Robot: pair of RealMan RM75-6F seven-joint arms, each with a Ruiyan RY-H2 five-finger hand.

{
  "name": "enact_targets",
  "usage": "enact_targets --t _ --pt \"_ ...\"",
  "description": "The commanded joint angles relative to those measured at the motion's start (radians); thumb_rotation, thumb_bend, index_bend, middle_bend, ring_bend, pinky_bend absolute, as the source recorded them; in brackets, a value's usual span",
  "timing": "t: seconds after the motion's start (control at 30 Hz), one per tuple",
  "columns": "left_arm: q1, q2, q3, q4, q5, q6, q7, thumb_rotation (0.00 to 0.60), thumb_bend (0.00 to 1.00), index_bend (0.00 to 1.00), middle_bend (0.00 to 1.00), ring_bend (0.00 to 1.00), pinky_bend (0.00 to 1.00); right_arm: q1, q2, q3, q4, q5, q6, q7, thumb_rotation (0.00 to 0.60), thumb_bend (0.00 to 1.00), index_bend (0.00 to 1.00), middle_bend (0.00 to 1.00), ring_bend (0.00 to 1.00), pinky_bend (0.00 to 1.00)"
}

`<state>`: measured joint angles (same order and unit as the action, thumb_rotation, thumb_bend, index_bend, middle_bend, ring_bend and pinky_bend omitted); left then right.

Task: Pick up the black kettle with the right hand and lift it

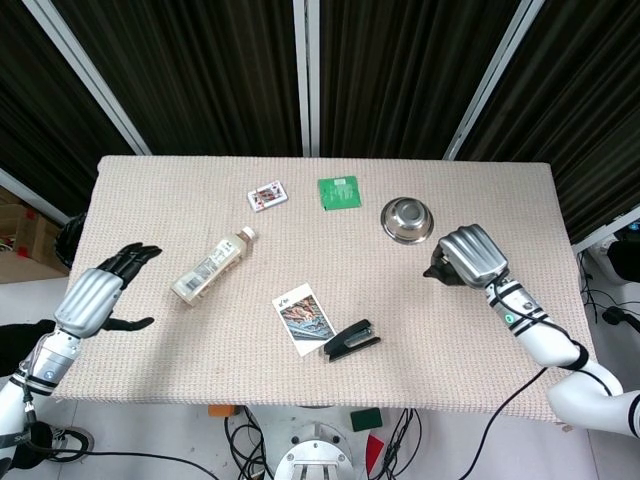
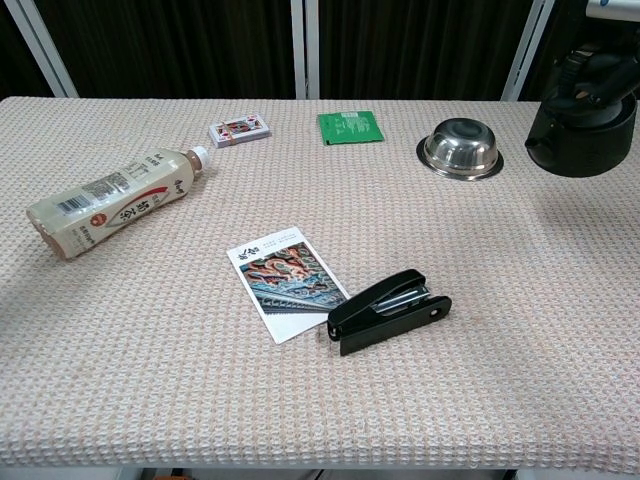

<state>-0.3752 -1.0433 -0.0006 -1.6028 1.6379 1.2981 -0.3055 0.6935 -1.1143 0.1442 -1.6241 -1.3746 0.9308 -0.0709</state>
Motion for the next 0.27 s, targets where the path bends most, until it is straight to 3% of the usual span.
enact_targets --t 0.03,0.27 --pt "0.001 -0.001 0.000 0.003 0.000 0.001 -0.003 0.600 0.06 0.10 0.10 0.07 0.26 0.006 -0.009 0.003 0.006 0.007 -0.006 -0.011 0.600 0.35 1.00 1.00 1.00 0.63" --pt "0.003 0.001 0.002 0.006 0.000 0.005 -0.008 0.600 0.06 0.10 0.10 0.07 0.26 0.009 -0.022 0.001 0.016 0.018 -0.012 -0.020 0.600 0.35 1.00 1.00 1.00 0.63"
